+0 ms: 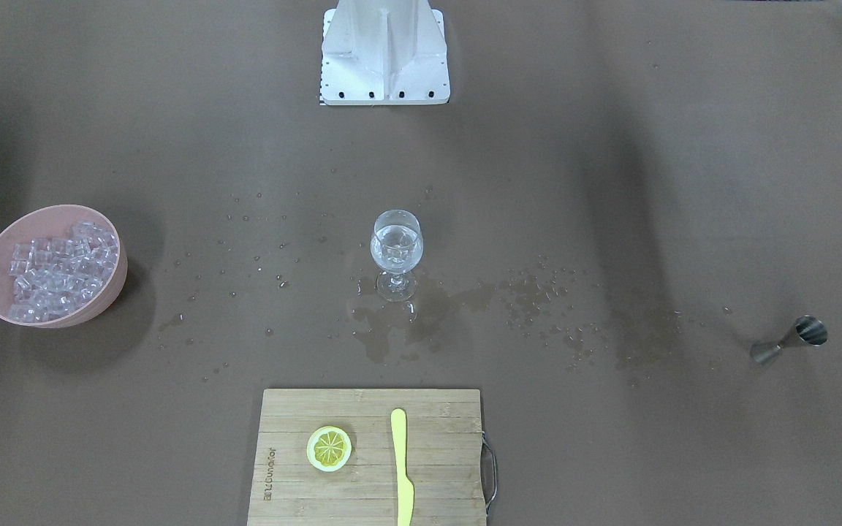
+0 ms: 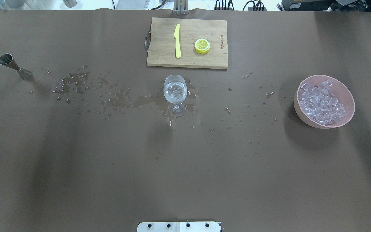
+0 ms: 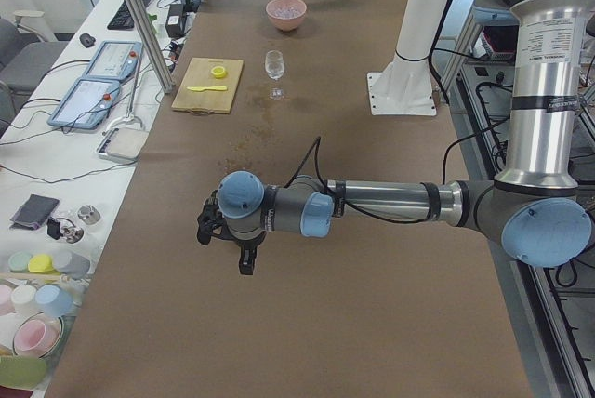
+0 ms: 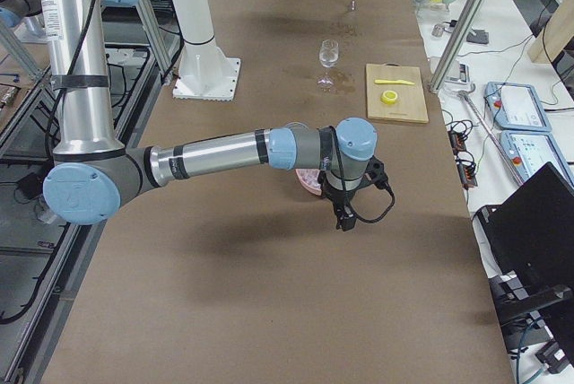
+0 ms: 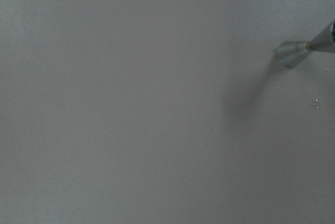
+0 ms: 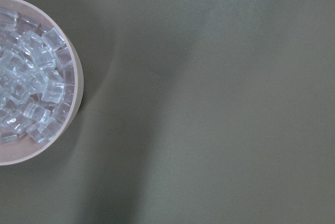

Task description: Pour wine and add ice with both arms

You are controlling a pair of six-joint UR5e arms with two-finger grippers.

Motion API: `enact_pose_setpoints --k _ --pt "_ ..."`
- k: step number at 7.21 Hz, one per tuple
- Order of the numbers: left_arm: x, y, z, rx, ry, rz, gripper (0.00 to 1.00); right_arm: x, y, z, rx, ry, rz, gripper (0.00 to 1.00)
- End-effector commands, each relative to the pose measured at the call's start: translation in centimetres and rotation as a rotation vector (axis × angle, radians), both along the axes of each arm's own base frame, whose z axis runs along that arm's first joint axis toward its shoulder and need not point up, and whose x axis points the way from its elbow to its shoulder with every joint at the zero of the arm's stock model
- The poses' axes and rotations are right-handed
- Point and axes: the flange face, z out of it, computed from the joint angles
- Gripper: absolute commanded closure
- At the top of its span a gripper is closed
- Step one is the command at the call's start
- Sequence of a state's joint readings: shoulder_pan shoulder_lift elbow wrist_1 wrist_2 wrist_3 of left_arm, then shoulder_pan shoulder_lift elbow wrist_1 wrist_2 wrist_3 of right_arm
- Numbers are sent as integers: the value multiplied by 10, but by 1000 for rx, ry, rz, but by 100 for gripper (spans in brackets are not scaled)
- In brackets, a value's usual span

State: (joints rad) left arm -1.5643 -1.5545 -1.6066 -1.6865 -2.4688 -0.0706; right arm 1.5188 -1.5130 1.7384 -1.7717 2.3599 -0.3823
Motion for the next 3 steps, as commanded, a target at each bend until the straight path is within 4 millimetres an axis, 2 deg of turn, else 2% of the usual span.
enact_pose_setpoints --k 1,2,3 --pt "2 1 -3 6 13 5 2 -1 3 -9 17 -11 -1 0" --pt "2 1 -4 9 10 4 2 0 3 -12 25 -11 0 0" --pt "1 0 -1 8 1 5 2 0 3 -26 53 -7 0 0"
